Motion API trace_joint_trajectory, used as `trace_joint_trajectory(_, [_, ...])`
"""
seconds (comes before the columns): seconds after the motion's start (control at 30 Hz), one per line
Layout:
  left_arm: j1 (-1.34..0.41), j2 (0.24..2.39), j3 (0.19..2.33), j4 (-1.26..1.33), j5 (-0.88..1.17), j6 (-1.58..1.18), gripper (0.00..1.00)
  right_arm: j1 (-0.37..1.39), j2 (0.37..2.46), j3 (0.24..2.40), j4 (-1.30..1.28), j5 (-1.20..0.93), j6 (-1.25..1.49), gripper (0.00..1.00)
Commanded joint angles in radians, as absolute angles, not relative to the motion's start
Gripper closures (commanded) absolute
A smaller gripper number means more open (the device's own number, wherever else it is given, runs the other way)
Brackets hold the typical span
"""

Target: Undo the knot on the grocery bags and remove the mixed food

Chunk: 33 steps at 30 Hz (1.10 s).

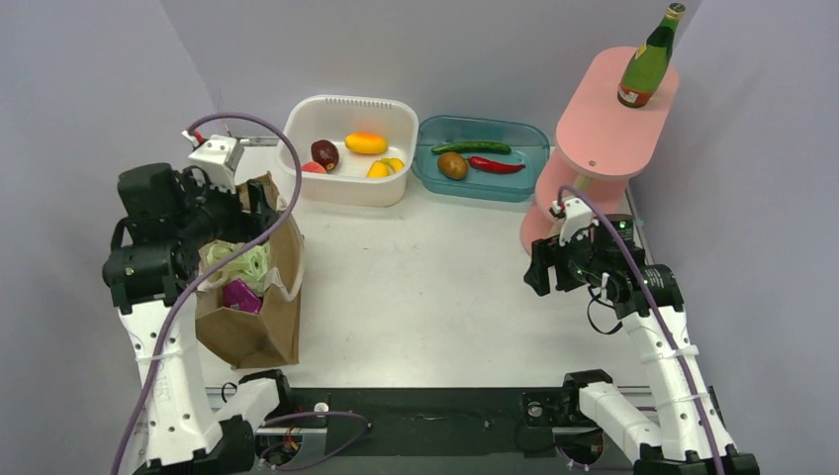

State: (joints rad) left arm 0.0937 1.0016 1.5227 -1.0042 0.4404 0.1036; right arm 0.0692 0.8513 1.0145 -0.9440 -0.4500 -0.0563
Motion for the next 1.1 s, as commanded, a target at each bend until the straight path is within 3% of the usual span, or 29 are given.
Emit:
trace_joint_trajectory(0.0, [0.327, 1.15, 1.733, -1.365, 0.445, 0.398, 0.3, 0.249, 0.901, 1.093, -0.976, -0.347, -0.107, 0.3])
trace_joint_trajectory(0.13, [0.502, 1.253, 1.823, -1.522, 0.472, 0.582, 0.3, 0.364, 0.941, 1.117, -0.962, -0.328, -0.134, 0.3])
trace_joint_trajectory(0.3, [0.512, 1.201, 1.592, -1.457, 0.41, 0.694, 0.31, 0.417, 0.985, 1.104, -0.913, -0.346, -0.136, 0.31])
trace_joint_trajectory(0.47, [0.495, 1.145, 1.308, -1.275, 0.383, 0.664, 0.31, 0.434, 1.017, 1.122, -0.902, -0.383, -0.138, 0.33])
trace_joint_trajectory(0.73, [0.282, 1.067, 0.94, -0.934, 0.275, 0.549, 0.3, 0.457, 1.038, 1.107, -0.872, -0.419, -0.112, 0.36])
trace_joint_trajectory(0.8, [0.277, 1.066, 0.929, -0.906, 0.29, 0.523, 0.35, 0.458, 1.038, 1.103, -0.869, -0.421, -0.113, 0.36])
trace_joint_trajectory(0.83, [0.278, 1.06, 0.943, -0.905, 0.3, 0.516, 0.42, 0.459, 1.038, 1.1, -0.866, -0.424, -0.113, 0.37])
trace_joint_trajectory(0.9, [0.278, 1.041, 0.98, -0.916, 0.32, 0.493, 0.62, 0.459, 1.032, 1.094, -0.852, -0.423, -0.111, 0.38])
trace_joint_trajectory(0.93, [0.279, 1.022, 0.998, -0.928, 0.328, 0.473, 0.82, 0.459, 1.027, 1.091, -0.842, -0.422, -0.106, 0.39])
trace_joint_trajectory(1.0, [0.278, 0.997, 1.058, -0.943, 0.324, 0.437, 1.0, 0.459, 1.021, 1.088, -0.833, -0.427, -0.103, 0.39])
trace_joint_trajectory(1.07, [0.279, 0.98, 1.129, -0.959, 0.315, 0.409, 1.0, 0.459, 1.015, 1.087, -0.825, -0.429, -0.103, 0.4])
